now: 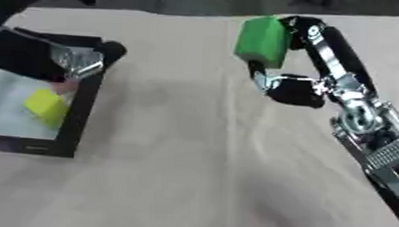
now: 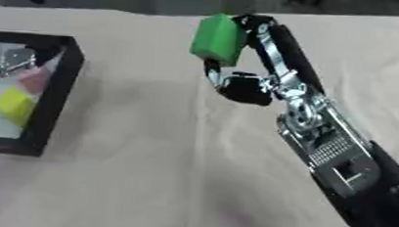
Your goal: Pick up the objects with one hand, pass them to the other hand, and then place them into the box on the other side of the table.
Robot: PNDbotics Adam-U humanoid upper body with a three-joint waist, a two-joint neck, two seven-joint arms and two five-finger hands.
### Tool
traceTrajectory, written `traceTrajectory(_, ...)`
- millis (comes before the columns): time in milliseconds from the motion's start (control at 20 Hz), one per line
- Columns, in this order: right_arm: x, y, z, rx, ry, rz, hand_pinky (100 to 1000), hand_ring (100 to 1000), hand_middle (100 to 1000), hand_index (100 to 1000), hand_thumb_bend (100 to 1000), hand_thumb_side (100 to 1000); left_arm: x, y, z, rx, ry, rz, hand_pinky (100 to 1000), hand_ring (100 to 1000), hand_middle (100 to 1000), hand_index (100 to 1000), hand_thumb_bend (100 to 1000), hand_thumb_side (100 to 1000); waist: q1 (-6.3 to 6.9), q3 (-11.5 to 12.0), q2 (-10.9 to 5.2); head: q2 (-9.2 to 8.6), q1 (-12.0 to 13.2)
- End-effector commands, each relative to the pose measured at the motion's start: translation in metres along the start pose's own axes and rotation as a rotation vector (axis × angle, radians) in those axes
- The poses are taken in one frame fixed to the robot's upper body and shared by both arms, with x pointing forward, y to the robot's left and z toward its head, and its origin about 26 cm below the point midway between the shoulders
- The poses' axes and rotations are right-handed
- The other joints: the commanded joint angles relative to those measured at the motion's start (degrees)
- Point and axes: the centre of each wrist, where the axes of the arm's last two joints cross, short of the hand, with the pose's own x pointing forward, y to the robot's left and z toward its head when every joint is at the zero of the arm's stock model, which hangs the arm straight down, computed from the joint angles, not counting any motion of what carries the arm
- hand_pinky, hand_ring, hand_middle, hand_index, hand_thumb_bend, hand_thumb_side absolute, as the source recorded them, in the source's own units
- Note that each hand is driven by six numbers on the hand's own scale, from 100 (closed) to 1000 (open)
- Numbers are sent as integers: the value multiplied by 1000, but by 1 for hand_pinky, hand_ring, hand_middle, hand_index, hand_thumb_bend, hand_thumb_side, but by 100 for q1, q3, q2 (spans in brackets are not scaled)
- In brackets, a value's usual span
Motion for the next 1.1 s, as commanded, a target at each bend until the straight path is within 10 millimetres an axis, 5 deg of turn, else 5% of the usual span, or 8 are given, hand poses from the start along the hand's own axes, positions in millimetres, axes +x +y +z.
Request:
traceTrajectory(50,3,0,-3,4,-27,-3,792,687,609,543,100,100,9,7,-1,-52,-4,-77,840,860,905,936,390,261,86,5,-271,14,-3)
traceTrajectory(1100,19,37,-4,90,-171,-155,789,687,605,536,100,100,39,-9,-28,-101,62,-232,863,872,901,937,460,100,94,13,-287,49,37)
